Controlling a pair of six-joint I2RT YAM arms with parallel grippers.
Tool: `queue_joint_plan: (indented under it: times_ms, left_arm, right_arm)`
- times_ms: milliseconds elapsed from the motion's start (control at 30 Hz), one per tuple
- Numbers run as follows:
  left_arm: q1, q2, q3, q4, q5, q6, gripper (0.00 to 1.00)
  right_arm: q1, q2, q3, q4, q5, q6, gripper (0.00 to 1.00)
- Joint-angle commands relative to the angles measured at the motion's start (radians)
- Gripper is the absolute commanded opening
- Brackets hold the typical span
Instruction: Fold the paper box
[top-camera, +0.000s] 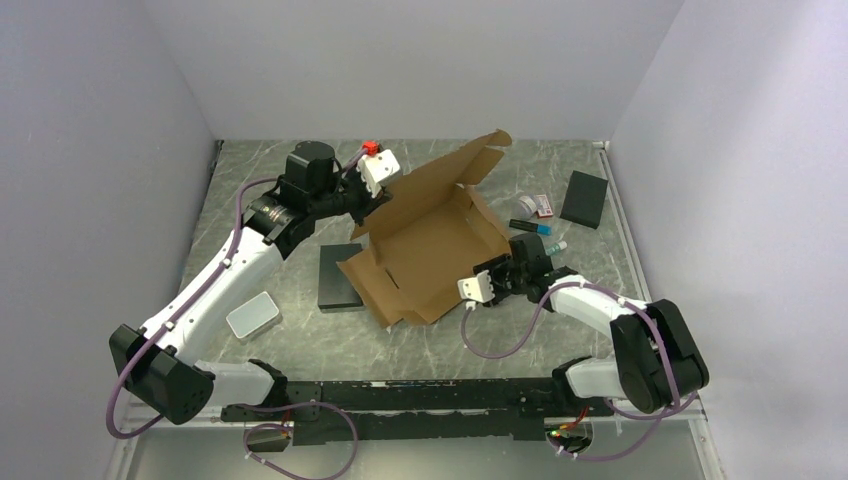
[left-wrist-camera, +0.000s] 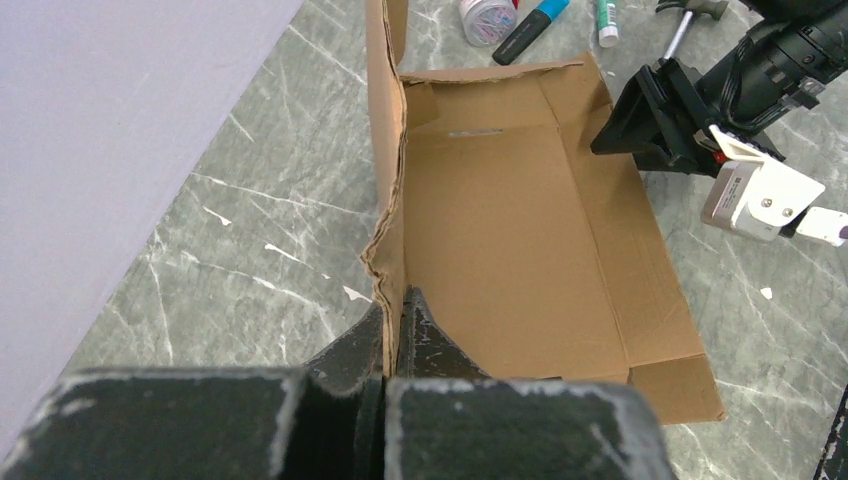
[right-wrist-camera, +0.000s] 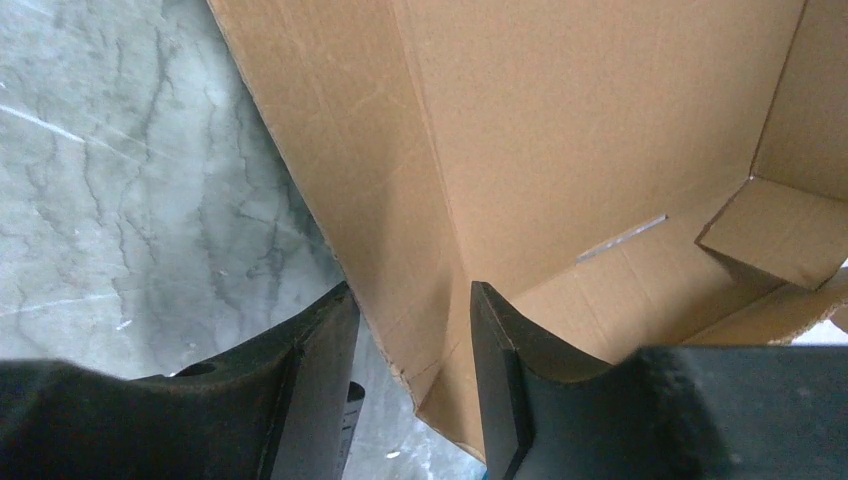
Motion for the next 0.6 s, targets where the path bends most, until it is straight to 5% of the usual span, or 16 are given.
queue_joint_plan:
  times_ms: [0,567]
  left_arm:
    - [-0.004,-0.028,0.020,0.024,0.040,0.035,0.00]
    - [-0.005,0.000,0.039,0.033,0.080,0.012,0.00]
  right_arm:
    - [-0.033,-0.013,0.017,0.039,-0.028,-0.038,0.47]
    - [-0.116,-0.014,0.061,0.015,-0.128,-0.118,0.37]
